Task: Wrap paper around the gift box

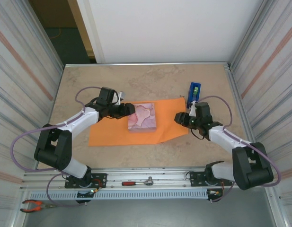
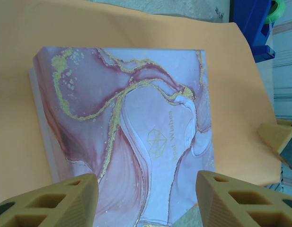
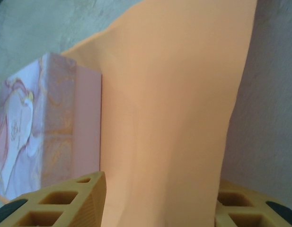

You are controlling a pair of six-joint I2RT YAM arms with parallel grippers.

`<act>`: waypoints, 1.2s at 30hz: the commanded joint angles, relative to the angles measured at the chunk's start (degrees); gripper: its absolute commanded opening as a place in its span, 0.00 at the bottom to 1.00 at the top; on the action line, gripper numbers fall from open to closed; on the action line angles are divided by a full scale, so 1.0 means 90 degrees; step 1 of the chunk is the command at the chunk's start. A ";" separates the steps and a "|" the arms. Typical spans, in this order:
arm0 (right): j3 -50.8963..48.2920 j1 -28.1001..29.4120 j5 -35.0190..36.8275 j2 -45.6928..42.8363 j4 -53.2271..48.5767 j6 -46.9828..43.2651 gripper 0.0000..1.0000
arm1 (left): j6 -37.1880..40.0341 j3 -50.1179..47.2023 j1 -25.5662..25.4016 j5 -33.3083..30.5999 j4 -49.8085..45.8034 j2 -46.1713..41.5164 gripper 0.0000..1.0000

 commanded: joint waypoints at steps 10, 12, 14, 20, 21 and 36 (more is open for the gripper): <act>0.0704 0.1231 0.0684 -0.0606 -0.1367 0.0087 0.02 | 0.0072 0.0183 -0.0022 0.0218 -0.0094 -0.0248 0.57; 0.0957 0.1504 0.0734 -0.0457 -0.1414 0.0051 0.02 | 0.0035 0.0234 -0.0038 0.0229 -0.0093 -0.0272 0.57; 0.1210 0.1785 0.0779 -0.0270 -0.1438 0.0014 0.02 | 0.0002 0.0302 -0.0071 0.0220 -0.0099 -0.0309 0.57; 0.1882 0.2510 0.0768 0.0379 -0.1435 -0.0145 0.04 | -0.0158 0.0667 -0.0312 0.0112 -0.0101 -0.0225 0.59; 0.1978 0.2597 0.0770 0.0474 -0.1435 -0.0173 0.04 | -0.0178 0.0759 -0.0366 0.0093 -0.0099 -0.0166 0.59; 0.2262 0.3078 0.0790 0.1080 -0.1154 -0.0137 0.04 | -0.0264 0.1626 -0.0941 -0.0313 -0.0179 0.0519 0.64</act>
